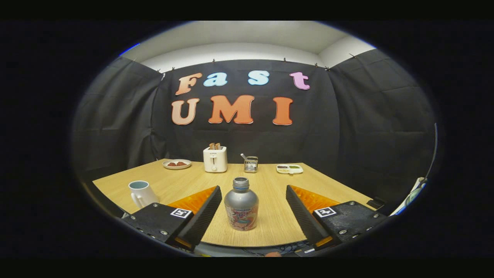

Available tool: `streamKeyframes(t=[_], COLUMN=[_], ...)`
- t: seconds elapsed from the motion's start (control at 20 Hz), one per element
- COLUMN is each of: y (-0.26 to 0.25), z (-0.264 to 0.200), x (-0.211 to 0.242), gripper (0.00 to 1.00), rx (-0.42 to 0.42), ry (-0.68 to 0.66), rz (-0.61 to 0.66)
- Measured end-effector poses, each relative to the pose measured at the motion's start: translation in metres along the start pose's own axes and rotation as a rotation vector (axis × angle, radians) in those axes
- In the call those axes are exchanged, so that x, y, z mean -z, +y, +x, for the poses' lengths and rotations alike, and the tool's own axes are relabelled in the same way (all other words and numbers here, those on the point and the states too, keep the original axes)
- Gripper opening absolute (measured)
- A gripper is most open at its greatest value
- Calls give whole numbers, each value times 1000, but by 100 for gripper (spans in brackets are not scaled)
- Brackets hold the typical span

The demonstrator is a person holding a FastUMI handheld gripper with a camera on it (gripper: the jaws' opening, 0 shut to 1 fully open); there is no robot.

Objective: Take the bottle from table, then pour the juice into the cup, finally place the bottle on the coaster

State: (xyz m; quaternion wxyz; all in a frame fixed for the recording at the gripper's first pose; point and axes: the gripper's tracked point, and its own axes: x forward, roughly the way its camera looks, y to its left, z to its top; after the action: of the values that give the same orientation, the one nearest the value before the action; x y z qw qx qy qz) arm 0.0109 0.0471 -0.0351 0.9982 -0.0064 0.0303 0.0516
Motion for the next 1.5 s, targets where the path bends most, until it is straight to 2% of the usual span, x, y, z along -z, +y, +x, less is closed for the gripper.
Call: streamKeyframes(t=[0.7,1.35,1.5], y=[21,23,22], z=[35,54,57], x=[50,98,101], gripper=[99,100,94], rx=[-36,-11,-1], ry=[103,214,223], rz=[3,22,18])
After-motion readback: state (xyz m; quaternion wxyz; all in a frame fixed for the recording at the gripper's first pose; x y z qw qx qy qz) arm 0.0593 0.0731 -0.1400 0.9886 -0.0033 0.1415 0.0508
